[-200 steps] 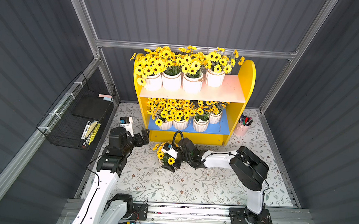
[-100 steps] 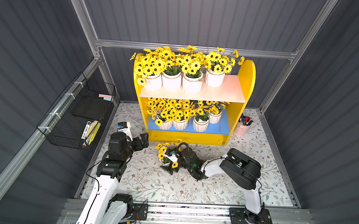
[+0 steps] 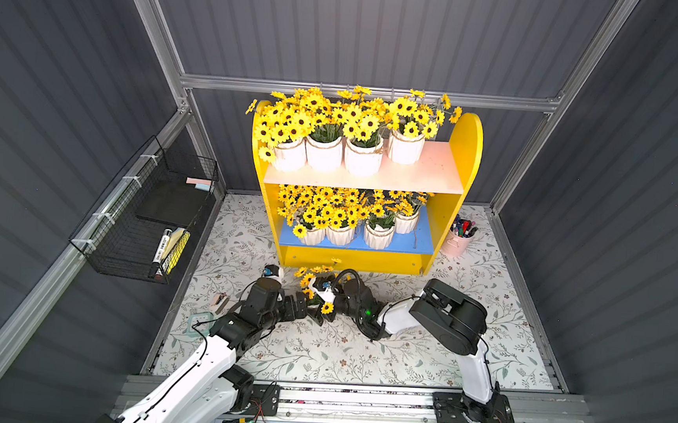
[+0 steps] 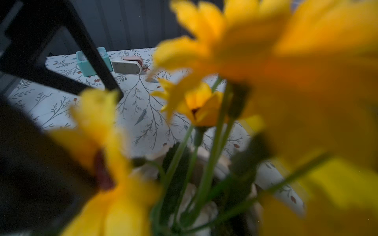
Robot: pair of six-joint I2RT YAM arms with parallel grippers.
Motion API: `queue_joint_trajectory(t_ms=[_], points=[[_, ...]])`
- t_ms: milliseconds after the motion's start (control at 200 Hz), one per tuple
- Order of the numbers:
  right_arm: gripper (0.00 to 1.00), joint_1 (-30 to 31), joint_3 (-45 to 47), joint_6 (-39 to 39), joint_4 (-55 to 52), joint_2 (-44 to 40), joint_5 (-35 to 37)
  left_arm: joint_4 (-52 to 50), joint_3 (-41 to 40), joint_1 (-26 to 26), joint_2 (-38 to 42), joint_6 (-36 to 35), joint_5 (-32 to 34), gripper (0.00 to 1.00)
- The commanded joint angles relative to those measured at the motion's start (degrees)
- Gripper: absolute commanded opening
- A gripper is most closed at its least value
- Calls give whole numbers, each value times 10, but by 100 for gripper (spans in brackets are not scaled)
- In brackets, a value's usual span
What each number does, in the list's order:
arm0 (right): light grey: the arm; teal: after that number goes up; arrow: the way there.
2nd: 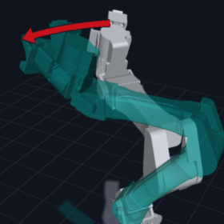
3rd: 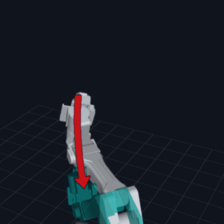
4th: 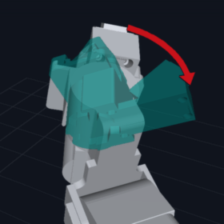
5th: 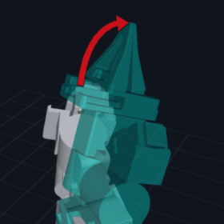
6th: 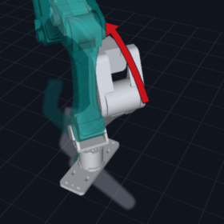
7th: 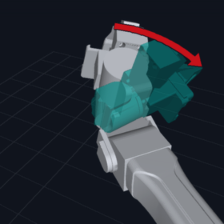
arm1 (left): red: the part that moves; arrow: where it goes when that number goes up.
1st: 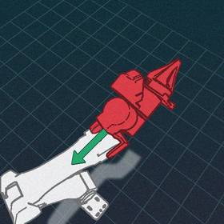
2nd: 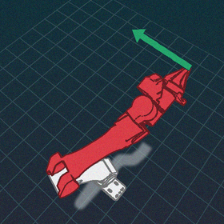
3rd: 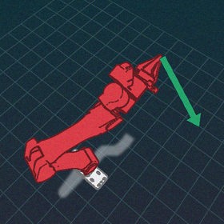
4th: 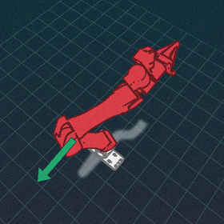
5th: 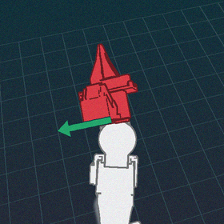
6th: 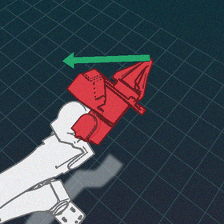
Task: Take the sunflower pots off the shelves
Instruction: Place the sunflower pot at the center of the board.
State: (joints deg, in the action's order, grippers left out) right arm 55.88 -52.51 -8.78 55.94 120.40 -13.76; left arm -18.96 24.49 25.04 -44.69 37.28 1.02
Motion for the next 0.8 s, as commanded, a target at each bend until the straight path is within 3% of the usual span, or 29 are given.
queue_joint_trajectory(t_ms=[0, 630, 795], points=[[99, -2, -9, 4, 23, 3, -7, 23, -9, 10, 3, 22, 31, 98], [99, -1, 20, 32, 27, -23, -31, 111, -17, 11, -83, 55, 82, 57], [99, 4, 28, 36, 12, -37, -33, 146, 7, 12, -150, 47, 69, 57]])
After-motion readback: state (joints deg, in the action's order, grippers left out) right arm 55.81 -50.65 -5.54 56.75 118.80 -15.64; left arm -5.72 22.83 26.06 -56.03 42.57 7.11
